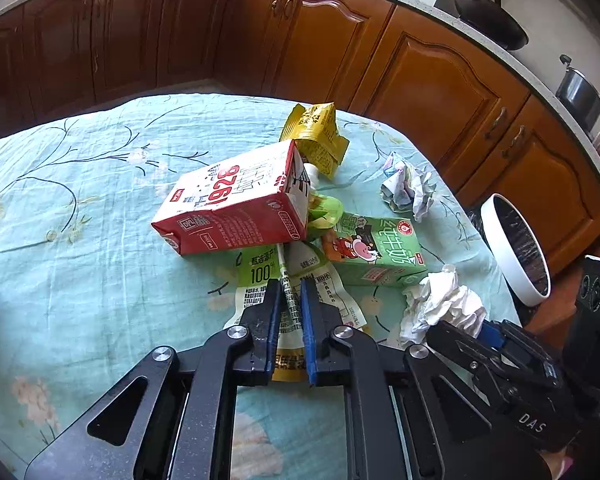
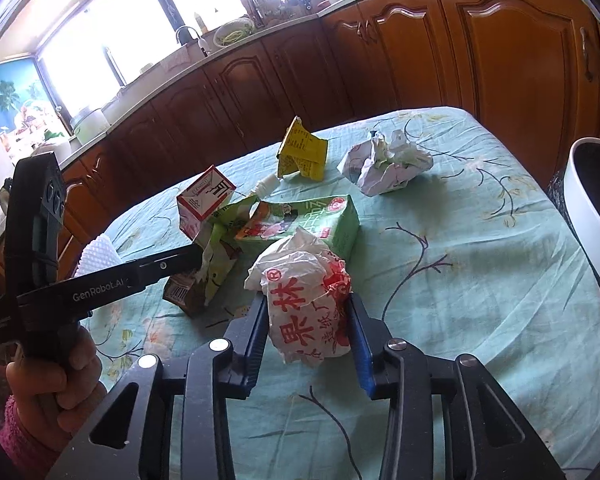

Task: Collect trash
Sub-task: 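Grasp the juice pouch with the left tool while the right tool grasps the white red-printed bag, then carry the pouch and white bag over the trash bin and open both tools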

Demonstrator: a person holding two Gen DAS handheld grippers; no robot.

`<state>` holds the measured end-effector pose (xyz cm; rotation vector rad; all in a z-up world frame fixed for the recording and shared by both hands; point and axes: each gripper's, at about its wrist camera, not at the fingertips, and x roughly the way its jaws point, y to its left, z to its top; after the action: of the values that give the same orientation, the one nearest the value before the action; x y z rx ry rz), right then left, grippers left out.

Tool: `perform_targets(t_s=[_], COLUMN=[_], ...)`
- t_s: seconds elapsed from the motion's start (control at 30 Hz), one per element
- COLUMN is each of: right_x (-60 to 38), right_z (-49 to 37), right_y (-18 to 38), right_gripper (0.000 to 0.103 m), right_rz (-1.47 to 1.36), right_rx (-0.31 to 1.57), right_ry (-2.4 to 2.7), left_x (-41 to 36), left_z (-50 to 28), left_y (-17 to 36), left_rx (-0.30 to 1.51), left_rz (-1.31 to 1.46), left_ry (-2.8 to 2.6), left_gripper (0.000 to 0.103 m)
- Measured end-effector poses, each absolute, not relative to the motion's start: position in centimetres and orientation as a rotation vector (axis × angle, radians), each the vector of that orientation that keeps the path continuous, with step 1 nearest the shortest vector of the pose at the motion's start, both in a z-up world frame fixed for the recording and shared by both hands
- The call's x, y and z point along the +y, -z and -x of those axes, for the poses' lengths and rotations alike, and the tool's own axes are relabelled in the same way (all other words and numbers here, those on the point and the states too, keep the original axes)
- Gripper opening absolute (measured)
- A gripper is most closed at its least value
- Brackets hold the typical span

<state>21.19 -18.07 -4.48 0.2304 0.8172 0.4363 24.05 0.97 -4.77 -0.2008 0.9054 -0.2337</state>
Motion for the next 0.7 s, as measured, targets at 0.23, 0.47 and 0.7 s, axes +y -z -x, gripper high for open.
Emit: perform_targets(t_s=[0.23, 0.47, 0.7], right_x=[-20.8, -23.5, -26.9], right_z=[-18.6, -16.5, -15.1], right_y=[2.7, 1.6, 0.9], right_gripper=[0.037, 0.037, 0.037], right_rz=[-0.277, -0.309, -0.334], right_rx=[0.766, 0.728, 0.697], right_ry=[-0.409, -0.361, -0.305], left_x=[1.0, -0.8, -4.4], left_z=[-21.3, -18.6, -17.5], left_y=[2.6, 0.2, -0.9], left_rx=[0.847, 0.781, 0.749], left_rz=[0.220, 0.217, 0.168], left_ry=[0.261, 0.303, 0.359], left_gripper=[0.004, 0.004, 0.004])
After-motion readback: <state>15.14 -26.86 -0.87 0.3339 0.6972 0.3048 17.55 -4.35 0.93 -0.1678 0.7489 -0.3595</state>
